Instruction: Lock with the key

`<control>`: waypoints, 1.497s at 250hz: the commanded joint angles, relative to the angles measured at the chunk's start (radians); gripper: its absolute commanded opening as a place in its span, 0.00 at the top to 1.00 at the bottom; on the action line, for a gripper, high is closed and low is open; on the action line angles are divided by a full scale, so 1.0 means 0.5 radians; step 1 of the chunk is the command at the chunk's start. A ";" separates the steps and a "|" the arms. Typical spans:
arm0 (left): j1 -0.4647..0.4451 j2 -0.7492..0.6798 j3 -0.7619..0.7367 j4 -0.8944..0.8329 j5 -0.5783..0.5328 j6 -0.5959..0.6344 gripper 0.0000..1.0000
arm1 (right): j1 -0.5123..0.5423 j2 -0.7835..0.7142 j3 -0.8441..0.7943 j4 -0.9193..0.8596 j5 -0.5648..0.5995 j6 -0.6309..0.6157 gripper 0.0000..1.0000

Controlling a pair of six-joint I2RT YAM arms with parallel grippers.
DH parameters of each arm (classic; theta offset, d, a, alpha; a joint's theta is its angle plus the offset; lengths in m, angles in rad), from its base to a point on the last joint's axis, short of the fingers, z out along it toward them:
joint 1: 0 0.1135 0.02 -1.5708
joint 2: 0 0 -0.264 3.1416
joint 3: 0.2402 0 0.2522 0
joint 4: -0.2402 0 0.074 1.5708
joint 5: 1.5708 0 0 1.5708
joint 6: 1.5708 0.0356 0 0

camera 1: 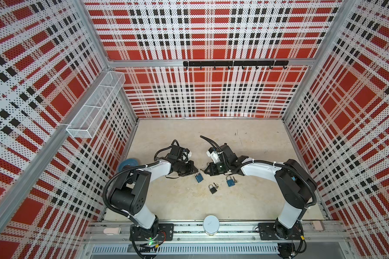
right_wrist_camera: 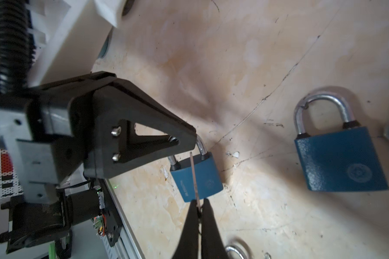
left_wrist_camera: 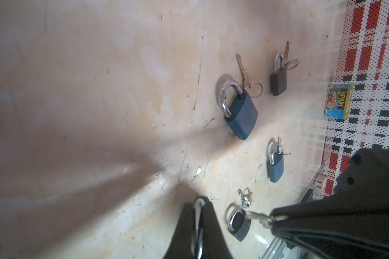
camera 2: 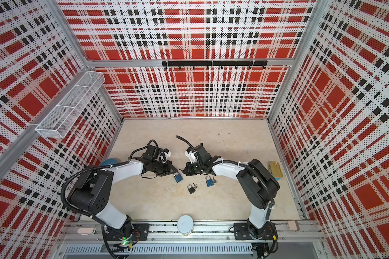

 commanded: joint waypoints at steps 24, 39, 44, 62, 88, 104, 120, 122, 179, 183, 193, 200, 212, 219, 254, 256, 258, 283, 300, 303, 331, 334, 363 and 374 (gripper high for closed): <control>0.000 0.057 0.032 -0.090 -0.180 0.105 0.82 | 0.020 0.048 -0.042 0.204 0.185 0.082 1.00; -0.002 0.067 0.046 -0.110 -0.189 0.105 0.77 | 0.020 0.053 -0.062 0.220 0.222 0.106 1.00; -0.005 0.068 0.049 -0.112 -0.199 0.105 0.77 | 0.021 0.054 -0.067 0.224 0.226 0.110 1.00; -0.008 0.051 0.050 -0.120 -0.229 0.108 0.76 | 0.021 0.075 -0.065 0.229 0.223 0.131 1.00; -0.006 0.021 0.060 -0.120 -0.264 0.102 0.68 | 0.033 0.118 -0.056 0.242 0.217 0.142 1.00; -0.006 -0.004 0.069 -0.119 -0.272 0.089 0.67 | 0.040 0.143 -0.043 0.239 0.219 0.143 1.00; -0.006 -0.043 0.080 -0.125 -0.287 0.082 0.66 | 0.045 0.168 -0.034 0.241 0.217 0.140 1.00; -0.006 -0.047 0.082 -0.126 -0.293 0.081 0.66 | 0.045 0.171 -0.031 0.241 0.215 0.139 1.00; 0.023 -0.270 0.087 -0.178 -0.381 0.046 0.64 | 0.078 0.243 -0.028 0.272 0.225 0.169 1.00; 0.025 -0.293 0.085 -0.183 -0.392 0.045 0.64 | 0.082 0.241 -0.026 0.272 0.228 0.167 1.00; 0.033 -0.340 0.083 -0.191 -0.415 0.046 0.64 | 0.088 0.252 -0.022 0.268 0.240 0.169 1.00; 0.037 -0.374 0.079 -0.195 -0.432 0.039 0.64 | 0.091 0.259 -0.019 0.271 0.238 0.166 1.00; 0.049 -0.431 0.067 -0.190 -0.441 0.024 0.64 | 0.097 0.268 -0.007 0.260 0.232 0.167 1.00; 0.055 -0.462 0.057 -0.179 -0.442 0.012 0.64 | 0.101 0.269 -0.006 0.263 0.238 0.170 0.99; 0.094 -0.610 0.011 -0.137 -0.446 -0.030 0.62 | 0.110 0.267 -0.017 0.267 0.254 0.177 0.80; 0.104 -0.619 0.010 -0.136 -0.446 -0.032 0.62 | 0.112 0.266 -0.020 0.268 0.253 0.176 0.80; 0.110 -0.626 0.007 -0.136 -0.446 -0.033 0.62 | 0.111 0.264 -0.019 0.271 0.253 0.178 0.79; 0.120 -0.707 -0.019 -0.122 -0.453 -0.056 0.61 | 0.115 0.227 -0.044 0.268 0.289 0.180 0.70; 0.122 -0.759 -0.033 -0.118 -0.475 -0.064 0.61 | 0.115 0.185 -0.056 0.261 0.309 0.168 0.70; 0.121 -0.767 -0.037 -0.120 -0.472 -0.069 0.61 | 0.115 0.179 -0.053 0.255 0.314 0.165 0.70; 0.124 -0.843 -0.048 -0.130 -0.516 -0.084 0.61 | 0.114 0.098 -0.047 0.205 0.352 0.143 0.69; 0.124 -0.851 -0.049 -0.130 -0.520 -0.086 0.61 | 0.114 0.088 -0.045 0.198 0.361 0.139 0.69; 0.114 -0.958 -0.039 -0.162 -0.665 -0.088 0.61 | 0.115 -0.062 -0.038 0.098 0.446 0.092 0.66; 0.106 -1.017 -0.039 -0.168 -0.738 -0.074 0.61 | 0.116 -0.128 -0.024 0.041 0.496 0.046 0.66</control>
